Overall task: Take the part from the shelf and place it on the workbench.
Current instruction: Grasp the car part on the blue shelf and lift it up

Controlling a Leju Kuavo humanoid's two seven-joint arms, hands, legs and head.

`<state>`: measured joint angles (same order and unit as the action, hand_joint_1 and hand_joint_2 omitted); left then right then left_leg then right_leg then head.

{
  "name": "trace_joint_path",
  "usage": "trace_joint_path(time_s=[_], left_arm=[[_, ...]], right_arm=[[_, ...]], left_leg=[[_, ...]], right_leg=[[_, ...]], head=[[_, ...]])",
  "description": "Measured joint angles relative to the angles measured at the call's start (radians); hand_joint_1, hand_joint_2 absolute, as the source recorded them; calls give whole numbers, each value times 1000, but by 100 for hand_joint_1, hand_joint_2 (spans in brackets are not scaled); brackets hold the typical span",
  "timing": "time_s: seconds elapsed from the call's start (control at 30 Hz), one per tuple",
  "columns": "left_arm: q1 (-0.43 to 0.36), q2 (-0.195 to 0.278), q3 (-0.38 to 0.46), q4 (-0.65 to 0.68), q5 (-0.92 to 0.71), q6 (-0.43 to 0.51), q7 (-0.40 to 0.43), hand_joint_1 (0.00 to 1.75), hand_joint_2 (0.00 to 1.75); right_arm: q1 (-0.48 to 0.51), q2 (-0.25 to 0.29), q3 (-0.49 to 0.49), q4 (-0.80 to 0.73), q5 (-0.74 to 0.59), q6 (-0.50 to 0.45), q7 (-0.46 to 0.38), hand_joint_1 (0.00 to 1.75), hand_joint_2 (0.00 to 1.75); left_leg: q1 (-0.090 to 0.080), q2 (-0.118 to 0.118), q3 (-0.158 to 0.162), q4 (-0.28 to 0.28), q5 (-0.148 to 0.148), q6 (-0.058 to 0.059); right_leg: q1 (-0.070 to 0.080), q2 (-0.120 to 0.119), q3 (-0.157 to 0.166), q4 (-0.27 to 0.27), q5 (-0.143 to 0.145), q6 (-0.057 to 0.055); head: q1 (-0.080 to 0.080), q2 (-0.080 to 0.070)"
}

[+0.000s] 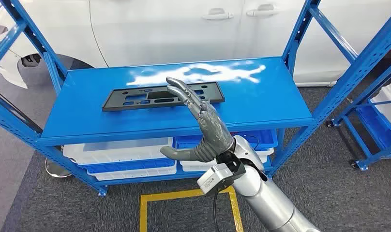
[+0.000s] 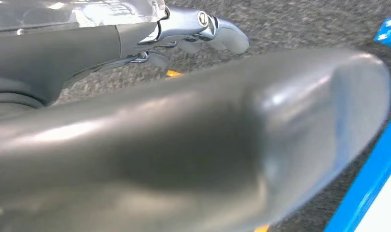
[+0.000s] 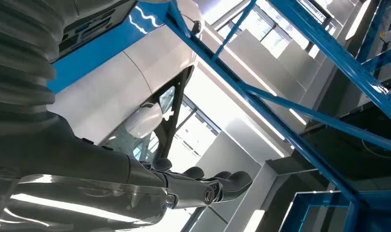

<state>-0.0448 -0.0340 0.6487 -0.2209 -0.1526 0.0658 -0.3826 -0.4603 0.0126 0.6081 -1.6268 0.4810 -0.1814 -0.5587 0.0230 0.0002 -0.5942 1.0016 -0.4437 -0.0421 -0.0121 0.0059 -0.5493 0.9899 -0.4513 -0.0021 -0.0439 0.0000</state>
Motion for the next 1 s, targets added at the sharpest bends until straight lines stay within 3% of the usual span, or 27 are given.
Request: trace_joint_path(time_s=[0.13,0.2,0.3,0.33,0.37,0.4,0.47,0.53,0.57,0.63,0.7,0.73,0.8,0.83,0.87,0.9,0.97,1.0], left_arm=[[1,2,0,0,-4,0,-2,0,0],[1,2,0,0,-10,-2,-2,0,0],[-3,3,0,0,-17,-3,-3,0,0],[-3,3,0,0,-18,-3,-3,0,0],[-2,4,0,0,-19,-3,-3,0,0],[-2,4,0,0,-20,-3,-3,0,0],[-2,4,0,0,-22,-3,-3,0,0],[-2,4,0,0,-23,-3,-3,0,0],[-2,4,0,1,-24,-3,-4,0,0],[-3,5,0,1,-24,-3,-4,0,0],[-6,5,0,1,-24,-3,-4,0,0],[-7,5,0,1,-24,-3,-4,0,0],[-6,6,0,1,-24,-3,-4,0,0],[-5,6,0,1,-23,-3,-4,0,0],[-4,7,0,1,-23,-3,-5,0,0],[-3,7,0,1,-22,-4,-5,0,0],[-3,8,0,1,-22,-6,-7,0,0],[-3,8,0,1,-22,-7,-9,0,0]], right_arm=[[-1,-3,-1,0,-1,-1,-1,0,175],[-4,-7,-2,-1,-3,6,-10,0,175],[-3,-16,-5,0,-30,28,-26,0,44],[0,-19,-7,1,-44,36,-31,0,0],[2,-21,-9,2,-58,45,-35,0,0],[3,-23,-11,2,-70,52,-39,0,0],[3,-24,-16,2,-92,61,-44,0,0],[0,-24,-25,2,-108,65,-46,0,0],[-2,-24,-31,2,-113,67,-48,0,0],[-2,-24,-39,0,-117,70,-48,0,0],[-4,-22,-46,-3,-120,71,-46,0,0],[-5,-20,-49,-4,-122,70,-42,0,0],[-5,-16,-53,-3,-123,66,-34,0,0],[-5,-15,-54,-3,-121,65,-32,0,0],[-4,-15,-55,-2,-118,65,-31,0,0],[-4,-14,-55,-2,-114,64,-31,0,0],[-3,-14,-55,-2,-110,63,-31,0,0],[-3,-14,-55,-1,-109,61,-31,0,0]], left_leg=[[-1,-1,3,-1,17,30],[1,-1,9,-5,16,43],[-6,-1,15,-6,9,56],[-9,1,18,-5,6,59],[-12,3,22,-5,2,62],[-15,6,28,-4,-3,63],[-21,12,44,-4,-15,62],[-28,21,53,-2,-26,55],[-29,28,55,-2,-30,50],[-30,43,58,-3,-38,41],[-28,36,49,29,-62,31],[-26,26,28,75,-87,25],[-20,12,-43,210,-141,17],[-17,10,-77,264,-154,13],[-15,9,-97,287,-147,10],[-13,9,-97,269,-119,8],[-8,9,-48,139,-36,9],[-9,8,-19,72,-9,12]], right_leg=[[1,-1,1,4,-13,21],[0,-1,-18,51,-42,29],[-1,-1,-128,249,-123,33],[-1,-1,-163,300,-131,32],[0,-2,-180,315,-118,30],[1,-3,-176,288,-86,25],[9,-23,-120,148,0,8],[21,-47,-74,40,39,-6],[25,-50,-69,26,37,-10],[23,-34,-67,17,36,-15],[14,-19,-57,6,37,-21],[11,-14,-51,2,37,-25],[11,-5,-47,1,32,-29],[11,0,-45,2,29,-30],[10,4,-42,3,26,-29],[10,8,-38,4,21,-27],[8,12,-26,8,10,-20],[10,13,-21,10,4,-15]], head=[[2,0],[5,0],[9,0],[9,0],[9,0],[9,0],[9,0],[9,0],[9,0],[9,0],[8,0],[8,0],[7,0],[7,0],[7,0],[7,0],[7,0],[7,0]])
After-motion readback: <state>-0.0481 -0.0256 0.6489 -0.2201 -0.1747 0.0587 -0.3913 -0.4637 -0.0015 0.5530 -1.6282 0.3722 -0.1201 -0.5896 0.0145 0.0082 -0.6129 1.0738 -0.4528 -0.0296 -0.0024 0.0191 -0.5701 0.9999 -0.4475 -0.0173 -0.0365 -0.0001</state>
